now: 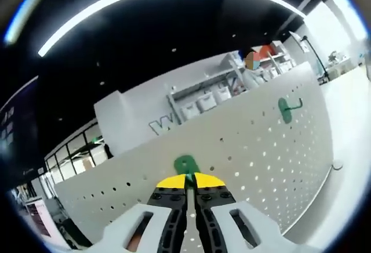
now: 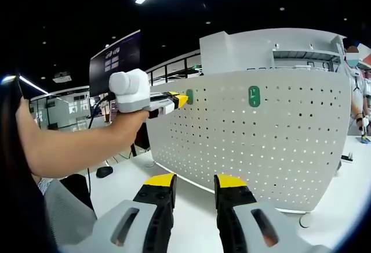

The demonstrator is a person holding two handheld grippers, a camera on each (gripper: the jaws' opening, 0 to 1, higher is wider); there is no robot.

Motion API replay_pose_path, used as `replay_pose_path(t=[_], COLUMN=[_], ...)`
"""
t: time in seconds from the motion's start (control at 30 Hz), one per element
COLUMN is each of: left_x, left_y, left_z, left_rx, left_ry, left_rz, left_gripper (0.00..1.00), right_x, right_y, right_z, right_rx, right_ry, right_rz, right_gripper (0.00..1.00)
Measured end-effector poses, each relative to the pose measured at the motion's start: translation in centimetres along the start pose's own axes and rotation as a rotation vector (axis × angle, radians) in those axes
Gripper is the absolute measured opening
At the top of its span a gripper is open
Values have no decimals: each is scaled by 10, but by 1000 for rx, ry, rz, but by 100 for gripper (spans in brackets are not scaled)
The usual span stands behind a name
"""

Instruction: Insert the hook assembly into the mounting plate slot until the hook locks in place.

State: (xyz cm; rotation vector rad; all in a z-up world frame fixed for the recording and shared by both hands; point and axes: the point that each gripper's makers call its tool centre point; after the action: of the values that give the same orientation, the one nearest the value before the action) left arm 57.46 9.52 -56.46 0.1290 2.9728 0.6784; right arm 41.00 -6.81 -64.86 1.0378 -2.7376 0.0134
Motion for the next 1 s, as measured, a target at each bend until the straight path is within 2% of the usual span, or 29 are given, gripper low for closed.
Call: replay_pose_path(t=[0.13,0.33,0.43,0.8,1.0], left_x=[1,1,1,9,15], left_y=[0,1,2,0,4], left_z=[1,2,4,6,13], left_rx=[-2,42,83,117,146], left_ry=[0,-2,4,0,9], left_rz=[-4,7,11,28,31], left_gripper=[3,5,10,23,32], right_x=[0,1,1,2,1], right_y=[-1,-1,0,2,4], right_z=[0,-2,-2,-4,-4], right_rx=[-1,3,5,10,13], right_ry=[0,-3,-2,-4,-3], right_rz=[2,2,0,-1,-3], right_gripper=[25,25,25,25,25])
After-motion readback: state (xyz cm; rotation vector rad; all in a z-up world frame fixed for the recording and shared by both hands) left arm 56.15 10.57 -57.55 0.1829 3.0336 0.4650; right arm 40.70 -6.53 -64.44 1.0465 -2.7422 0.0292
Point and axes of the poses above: the point that each gripper's makers call its tool centre point, and the gripper's own axes: x roughly backward along the fingers, y roughly to its left, z roughly out of its underside, and after that the axes turned 2 degrees about y, right-handed
